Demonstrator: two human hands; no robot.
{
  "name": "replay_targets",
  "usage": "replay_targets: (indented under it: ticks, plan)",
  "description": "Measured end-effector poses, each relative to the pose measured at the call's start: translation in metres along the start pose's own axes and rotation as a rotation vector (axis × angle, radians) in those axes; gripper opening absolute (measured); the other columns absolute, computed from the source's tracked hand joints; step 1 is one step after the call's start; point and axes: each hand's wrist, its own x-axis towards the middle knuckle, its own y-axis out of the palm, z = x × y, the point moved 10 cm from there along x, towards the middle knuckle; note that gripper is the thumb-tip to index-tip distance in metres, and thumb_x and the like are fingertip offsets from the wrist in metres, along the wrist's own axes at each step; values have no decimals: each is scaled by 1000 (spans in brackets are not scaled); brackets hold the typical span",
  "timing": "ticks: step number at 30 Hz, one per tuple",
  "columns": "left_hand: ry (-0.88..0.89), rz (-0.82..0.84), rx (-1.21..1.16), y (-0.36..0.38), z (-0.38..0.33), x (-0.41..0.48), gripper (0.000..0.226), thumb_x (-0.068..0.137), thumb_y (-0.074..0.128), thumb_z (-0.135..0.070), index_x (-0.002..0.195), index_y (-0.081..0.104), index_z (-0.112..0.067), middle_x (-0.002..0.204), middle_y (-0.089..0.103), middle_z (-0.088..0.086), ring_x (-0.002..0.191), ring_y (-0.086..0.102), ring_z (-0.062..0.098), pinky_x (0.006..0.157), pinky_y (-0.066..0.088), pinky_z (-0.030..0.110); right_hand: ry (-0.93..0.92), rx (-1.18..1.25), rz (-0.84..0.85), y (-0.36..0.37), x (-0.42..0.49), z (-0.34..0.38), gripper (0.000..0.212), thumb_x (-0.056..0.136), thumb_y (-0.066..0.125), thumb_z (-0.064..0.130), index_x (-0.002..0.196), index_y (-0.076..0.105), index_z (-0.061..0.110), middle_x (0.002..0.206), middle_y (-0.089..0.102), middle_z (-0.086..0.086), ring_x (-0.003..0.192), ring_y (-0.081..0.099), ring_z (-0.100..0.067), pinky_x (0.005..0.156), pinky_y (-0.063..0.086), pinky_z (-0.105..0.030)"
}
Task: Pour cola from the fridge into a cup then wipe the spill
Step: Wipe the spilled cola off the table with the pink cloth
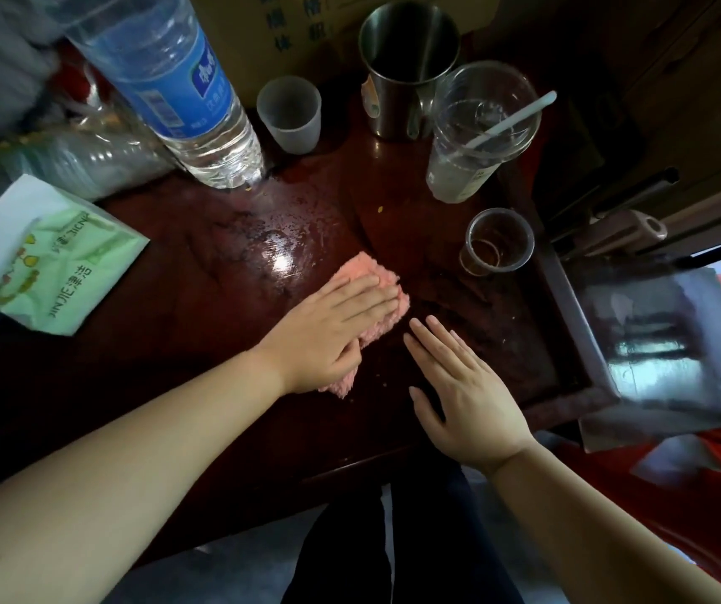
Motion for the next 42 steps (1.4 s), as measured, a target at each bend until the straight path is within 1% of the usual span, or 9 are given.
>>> replay_targets:
  ticks: [5, 11, 18, 20, 27, 31, 34, 38, 42]
  plan:
    - [-189, -70, -30, 1, 10, -58, 61, 83, 41, -19, 144, 40, -12, 153, 32, 0, 145, 22, 17, 118, 19, 40, 3, 2, -22, -1, 0, 0, 56, 94, 38, 35, 144, 37, 11, 154, 26, -1, 146, 10, -13, 119, 11, -29]
    - [-583, -215, 0, -22, 62, -124, 63, 82, 36, -18, 144, 37, -5, 153, 33, 10, 145, 21, 20, 119, 14, 39, 0, -17, -36, -1, 0, 2, 56, 94, 36, 36, 144, 37, 10, 154, 24, 1, 146, 9, -11, 119, 12, -29]
    - [-909, -347, 34, -28, 100, -109, 68, 81, 32, -26, 143, 36, 2, 153, 31, 17, 145, 15, 32, 120, 6, 43, 3, -3, -47, -2, 0, 3, 56, 93, 37, 36, 143, 38, 10, 153, 27, -1, 146, 11, -12, 119, 11, -28]
    - [-901, -316, 30, -30, 103, -89, 71, 81, 31, -30, 145, 34, 0, 153, 30, 15, 145, 16, 31, 119, 9, 47, -4, -3, -44, -2, 1, 3, 56, 93, 37, 35, 143, 38, 9, 154, 28, -2, 146, 12, -13, 119, 13, -30]
    - [-575, -143, 161, -24, 64, 28, 70, 83, 29, -35, 146, 32, -4, 153, 31, 15, 145, 17, 31, 118, 11, 49, -20, 13, -41, -2, 1, 4, 56, 93, 38, 35, 143, 38, 8, 153, 29, -5, 146, 13, -16, 118, 17, -35]
    - [-440, -113, 151, -16, 24, 69, 63, 87, 39, -33, 146, 34, -9, 153, 33, 8, 146, 14, 27, 118, 9, 48, -22, 9, -54, -3, 1, 5, 56, 93, 40, 33, 143, 38, 7, 152, 30, -5, 145, 16, -18, 118, 19, -37]
    - [-450, -102, 142, -14, 16, 61, 63, 87, 42, -29, 147, 33, -12, 155, 30, 3, 147, 12, 22, 119, 7, 44, -25, -8, -63, -5, 4, 6, 56, 93, 39, 32, 142, 38, 7, 152, 30, -5, 145, 18, -19, 117, 22, -39]
    - [-490, -92, 134, -16, 24, 7, 68, 80, 27, -30, 143, 40, -9, 151, 36, 5, 145, 20, 25, 119, 7, 44, -13, -29, -82, -6, 0, 8, 54, 94, 36, 32, 141, 41, 7, 151, 31, -5, 144, 19, -17, 116, 23, -38]
    - [-551, -119, 162, -19, 48, -64, 63, 81, 36, -27, 139, 45, -4, 146, 44, 12, 140, 30, 31, 118, 7, 46, -9, -47, -105, -8, -1, 10, 54, 93, 33, 32, 139, 44, 6, 150, 36, -7, 143, 22, -18, 113, 28, -41]
